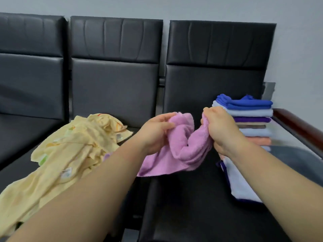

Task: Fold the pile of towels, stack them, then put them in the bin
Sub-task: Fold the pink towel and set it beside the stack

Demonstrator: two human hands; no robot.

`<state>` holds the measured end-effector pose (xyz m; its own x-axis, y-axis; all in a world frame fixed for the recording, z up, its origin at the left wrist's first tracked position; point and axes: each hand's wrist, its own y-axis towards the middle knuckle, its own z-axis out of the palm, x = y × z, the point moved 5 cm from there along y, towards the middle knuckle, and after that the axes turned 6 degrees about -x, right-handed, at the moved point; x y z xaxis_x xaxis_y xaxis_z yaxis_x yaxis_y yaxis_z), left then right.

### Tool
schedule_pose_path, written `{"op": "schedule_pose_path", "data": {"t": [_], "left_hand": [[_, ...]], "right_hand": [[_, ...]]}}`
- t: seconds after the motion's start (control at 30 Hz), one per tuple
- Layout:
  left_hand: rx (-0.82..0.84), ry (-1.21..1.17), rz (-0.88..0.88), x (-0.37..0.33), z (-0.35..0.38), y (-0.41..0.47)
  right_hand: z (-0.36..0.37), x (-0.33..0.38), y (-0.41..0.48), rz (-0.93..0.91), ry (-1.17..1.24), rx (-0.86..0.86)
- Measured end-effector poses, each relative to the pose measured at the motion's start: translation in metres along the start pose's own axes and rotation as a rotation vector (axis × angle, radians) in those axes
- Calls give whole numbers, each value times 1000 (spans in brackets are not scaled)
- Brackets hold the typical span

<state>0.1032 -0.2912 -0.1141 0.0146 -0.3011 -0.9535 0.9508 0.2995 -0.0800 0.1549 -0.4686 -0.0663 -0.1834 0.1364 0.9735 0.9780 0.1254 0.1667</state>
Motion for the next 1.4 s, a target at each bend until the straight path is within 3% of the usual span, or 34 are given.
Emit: {"op": "schedule_pose_path", "data": {"t": [0.1, 0.23, 0.4, 0.57, 0.73, 0.83, 0.93, 1.03, 1.13, 1.27, 1.4], "left_hand": [[-7, 461, -32, 34, 22, 4], [96, 1202, -92, 82, 10, -2], [226, 1402, -54, 105, 14, -7], [181, 1098, 21, 116, 39, -4], [165, 861, 62, 114, 67, -3], [263, 804, -18, 124, 74, -1], [267, 532, -181, 125, 80, -3], [210, 280, -299, 116, 80, -1], [87, 220, -302, 110, 74, 0], [-90, 224, -270, 101, 58, 1], [-281, 30, -263, 92, 37, 6]], "right_hand": [[-41, -30, 10, 57, -71, -40], [-55, -91, 3, 314, -229, 214], [-65, -113, -14, 216, -612, 352], [-72, -129, -14, 216, -676, 356], [-79, -141, -8, 285, -459, 360], [-80, -136, -6, 359, -171, 329], [-80, -130, -1, 370, 4, 305], [-78, -125, 3, 273, 9, 216], [-70, -118, 2, 161, -91, 145], [-64, -118, -5, 189, -165, 350], [-68, -129, -15, 274, -235, 609]]}}
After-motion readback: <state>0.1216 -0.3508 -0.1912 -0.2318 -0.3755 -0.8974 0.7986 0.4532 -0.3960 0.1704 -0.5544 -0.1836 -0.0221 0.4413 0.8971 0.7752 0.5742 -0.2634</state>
